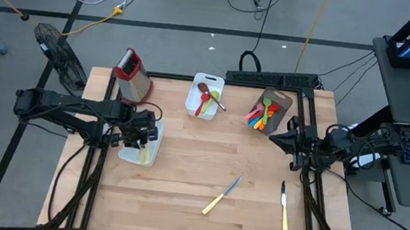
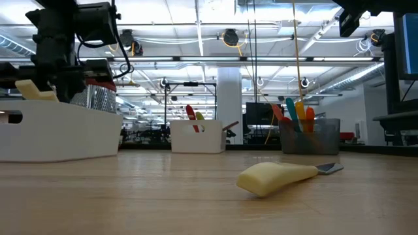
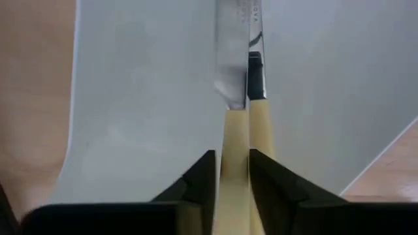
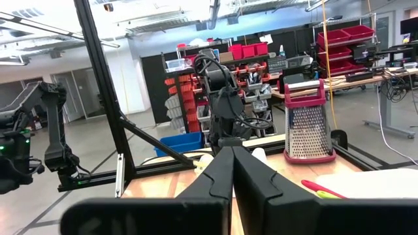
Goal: Pick & Place Kitchen Items
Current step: Put the yellow knife into the bottom white bin
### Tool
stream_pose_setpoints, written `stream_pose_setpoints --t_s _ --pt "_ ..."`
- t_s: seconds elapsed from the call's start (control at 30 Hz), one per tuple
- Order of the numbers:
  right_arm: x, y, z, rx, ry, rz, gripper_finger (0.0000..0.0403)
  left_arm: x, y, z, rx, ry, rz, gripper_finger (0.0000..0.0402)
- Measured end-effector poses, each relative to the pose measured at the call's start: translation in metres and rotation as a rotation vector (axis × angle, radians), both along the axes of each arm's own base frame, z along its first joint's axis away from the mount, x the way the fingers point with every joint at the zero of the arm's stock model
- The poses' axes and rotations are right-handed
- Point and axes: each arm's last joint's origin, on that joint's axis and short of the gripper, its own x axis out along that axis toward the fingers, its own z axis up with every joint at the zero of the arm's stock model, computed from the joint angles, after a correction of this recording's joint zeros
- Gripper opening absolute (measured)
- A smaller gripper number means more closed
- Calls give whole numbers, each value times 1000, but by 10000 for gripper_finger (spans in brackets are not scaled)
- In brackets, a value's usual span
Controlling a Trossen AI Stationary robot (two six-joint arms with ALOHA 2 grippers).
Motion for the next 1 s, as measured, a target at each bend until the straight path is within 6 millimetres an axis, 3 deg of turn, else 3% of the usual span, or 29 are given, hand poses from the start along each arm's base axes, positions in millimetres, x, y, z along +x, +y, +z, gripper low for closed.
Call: stream_pose_setpoints --t_s 0.3,0.57,0.73,1.0 --pt "0 0 0 0 0 0 4 0 -2 1 -41 -38 -83 194" --pt "0 0 0 0 0 0 4 0 0 18 40 -131 -97 217" --pt "0 0 -2 -4 17 0 4 3 0 37 97 -248 -106 218" --pt "0 0 -3 -7 28 0 4 38 -6 97 411 -718 -188 218"
